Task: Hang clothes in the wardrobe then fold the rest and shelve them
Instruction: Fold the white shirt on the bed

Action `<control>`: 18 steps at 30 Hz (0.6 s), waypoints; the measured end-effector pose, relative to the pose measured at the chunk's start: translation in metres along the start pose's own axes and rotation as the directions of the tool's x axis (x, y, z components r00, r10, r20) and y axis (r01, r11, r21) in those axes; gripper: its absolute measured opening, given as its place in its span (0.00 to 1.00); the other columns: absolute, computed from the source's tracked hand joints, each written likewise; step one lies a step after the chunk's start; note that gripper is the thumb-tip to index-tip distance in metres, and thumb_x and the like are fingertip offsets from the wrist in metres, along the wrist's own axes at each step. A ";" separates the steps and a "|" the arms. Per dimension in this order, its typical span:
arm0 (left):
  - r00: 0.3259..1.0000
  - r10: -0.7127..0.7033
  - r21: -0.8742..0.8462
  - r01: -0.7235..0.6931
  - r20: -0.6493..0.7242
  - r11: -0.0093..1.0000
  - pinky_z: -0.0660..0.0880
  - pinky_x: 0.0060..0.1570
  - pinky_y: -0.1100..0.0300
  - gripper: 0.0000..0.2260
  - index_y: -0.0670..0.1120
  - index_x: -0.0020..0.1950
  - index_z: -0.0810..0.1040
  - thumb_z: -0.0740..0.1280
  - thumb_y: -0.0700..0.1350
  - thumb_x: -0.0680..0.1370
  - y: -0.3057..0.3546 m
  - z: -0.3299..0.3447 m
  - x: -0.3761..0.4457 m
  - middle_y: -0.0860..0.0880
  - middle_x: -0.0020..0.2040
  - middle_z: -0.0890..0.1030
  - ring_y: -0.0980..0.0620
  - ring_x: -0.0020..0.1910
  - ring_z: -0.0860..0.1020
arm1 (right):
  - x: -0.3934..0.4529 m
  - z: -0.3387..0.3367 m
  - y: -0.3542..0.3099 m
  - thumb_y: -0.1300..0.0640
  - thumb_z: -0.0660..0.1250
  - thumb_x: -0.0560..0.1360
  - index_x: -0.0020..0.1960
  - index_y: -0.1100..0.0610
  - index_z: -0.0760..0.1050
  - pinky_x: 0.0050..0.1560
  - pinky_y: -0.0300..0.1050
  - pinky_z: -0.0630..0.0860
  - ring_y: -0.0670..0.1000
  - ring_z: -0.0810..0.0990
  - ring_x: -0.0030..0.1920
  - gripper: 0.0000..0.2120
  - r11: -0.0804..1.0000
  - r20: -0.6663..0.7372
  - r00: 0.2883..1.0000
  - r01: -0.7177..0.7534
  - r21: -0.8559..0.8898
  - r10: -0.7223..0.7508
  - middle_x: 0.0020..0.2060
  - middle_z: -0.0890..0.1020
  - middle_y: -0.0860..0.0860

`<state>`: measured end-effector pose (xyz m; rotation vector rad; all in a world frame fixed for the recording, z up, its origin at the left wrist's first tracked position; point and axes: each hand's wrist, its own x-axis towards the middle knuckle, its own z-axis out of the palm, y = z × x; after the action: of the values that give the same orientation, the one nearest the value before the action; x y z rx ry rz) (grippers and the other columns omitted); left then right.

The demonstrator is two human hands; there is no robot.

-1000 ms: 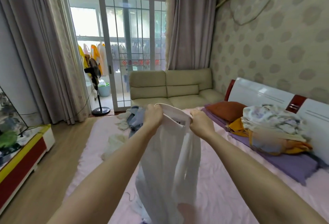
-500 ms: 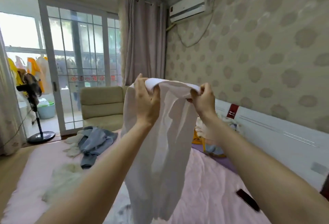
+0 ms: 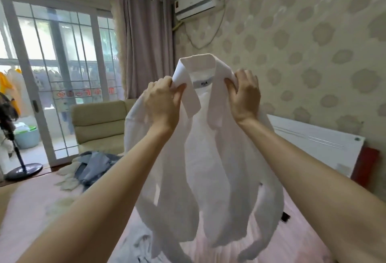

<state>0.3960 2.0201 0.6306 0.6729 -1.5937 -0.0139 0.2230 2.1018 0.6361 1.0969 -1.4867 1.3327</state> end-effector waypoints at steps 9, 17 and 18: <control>0.943 -0.189 0.045 0.184 0.274 0.982 0.57 0.34 0.55 0.25 0.46 0.29 0.60 0.63 0.60 0.77 -0.012 0.059 -0.046 0.51 0.26 0.67 0.43 0.34 0.69 | -0.053 0.002 0.060 0.53 0.59 0.81 0.51 0.65 0.70 0.30 0.47 0.63 0.62 0.72 0.28 0.13 0.998 0.226 0.974 -0.020 -0.057 0.032 0.28 0.71 0.56; 0.533 -0.504 0.254 0.474 0.679 0.843 0.77 0.41 0.54 0.21 0.46 0.29 0.68 0.62 0.53 0.80 -0.086 0.190 -0.180 0.48 0.23 0.78 0.46 0.33 0.81 | -0.178 0.068 0.204 0.48 0.64 0.77 0.55 0.62 0.73 0.45 0.50 0.70 0.58 0.77 0.49 0.17 0.899 0.801 0.483 -0.410 -0.151 0.354 0.47 0.80 0.56; 0.475 -0.553 0.285 0.523 0.685 0.803 0.76 0.41 0.55 0.21 0.46 0.29 0.67 0.63 0.52 0.80 -0.097 0.212 -0.204 0.49 0.22 0.77 0.46 0.34 0.82 | -0.197 0.078 0.227 0.47 0.66 0.75 0.52 0.61 0.75 0.44 0.48 0.69 0.56 0.77 0.48 0.17 0.887 0.853 0.376 -0.419 -0.191 0.361 0.46 0.80 0.55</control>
<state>0.2383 1.9471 0.3740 1.3052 -2.0860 -0.8530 0.0546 2.0508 0.3799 1.6827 -2.6404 1.1161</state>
